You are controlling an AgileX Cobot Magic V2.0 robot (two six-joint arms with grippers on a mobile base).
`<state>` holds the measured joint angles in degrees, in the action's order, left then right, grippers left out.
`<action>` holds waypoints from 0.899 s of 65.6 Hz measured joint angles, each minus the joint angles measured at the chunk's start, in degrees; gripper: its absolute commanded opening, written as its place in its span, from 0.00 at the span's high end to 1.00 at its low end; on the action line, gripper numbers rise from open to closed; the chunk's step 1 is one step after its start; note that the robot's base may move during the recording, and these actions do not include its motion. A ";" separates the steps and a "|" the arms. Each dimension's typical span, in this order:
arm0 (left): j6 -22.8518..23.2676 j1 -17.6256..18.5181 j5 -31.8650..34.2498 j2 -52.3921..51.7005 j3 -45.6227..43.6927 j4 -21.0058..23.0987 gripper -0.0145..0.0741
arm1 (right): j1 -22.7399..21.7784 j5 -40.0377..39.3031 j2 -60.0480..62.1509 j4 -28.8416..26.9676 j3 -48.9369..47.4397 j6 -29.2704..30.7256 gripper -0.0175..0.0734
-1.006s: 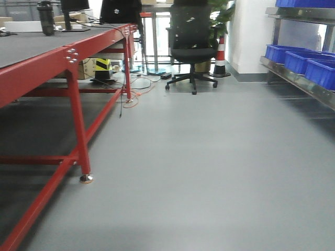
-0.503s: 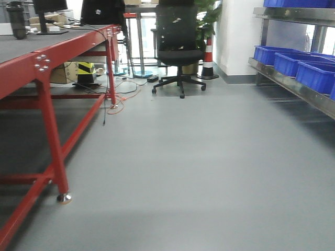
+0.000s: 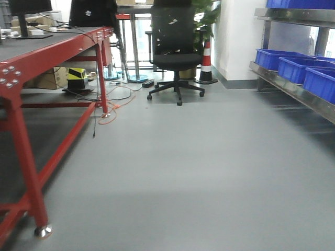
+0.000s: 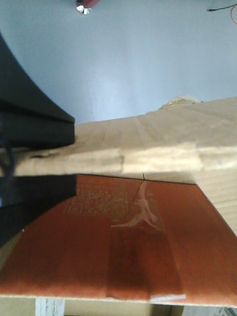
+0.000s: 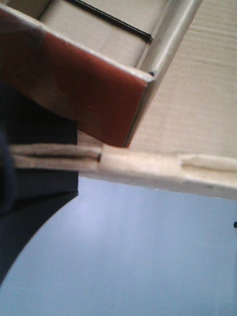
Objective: Stack two boxes on right shelf middle
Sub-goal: 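Drive the base to the steel shelf rack holding the boxes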
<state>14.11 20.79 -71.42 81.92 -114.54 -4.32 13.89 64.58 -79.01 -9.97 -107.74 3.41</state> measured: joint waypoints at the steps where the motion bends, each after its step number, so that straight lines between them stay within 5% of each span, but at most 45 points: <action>1: 0.00 0.00 0.00 0.00 0.00 0.00 0.96 | 0.00 0.00 0.00 0.00 0.00 0.00 0.98; 59: 0.00 0.00 0.09 0.12 0.00 0.00 0.96 | 0.00 -0.23 0.00 0.00 0.00 0.00 0.98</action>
<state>14.11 20.79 -71.33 82.04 -114.54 -4.32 13.89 64.35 -79.01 -9.97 -107.74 3.41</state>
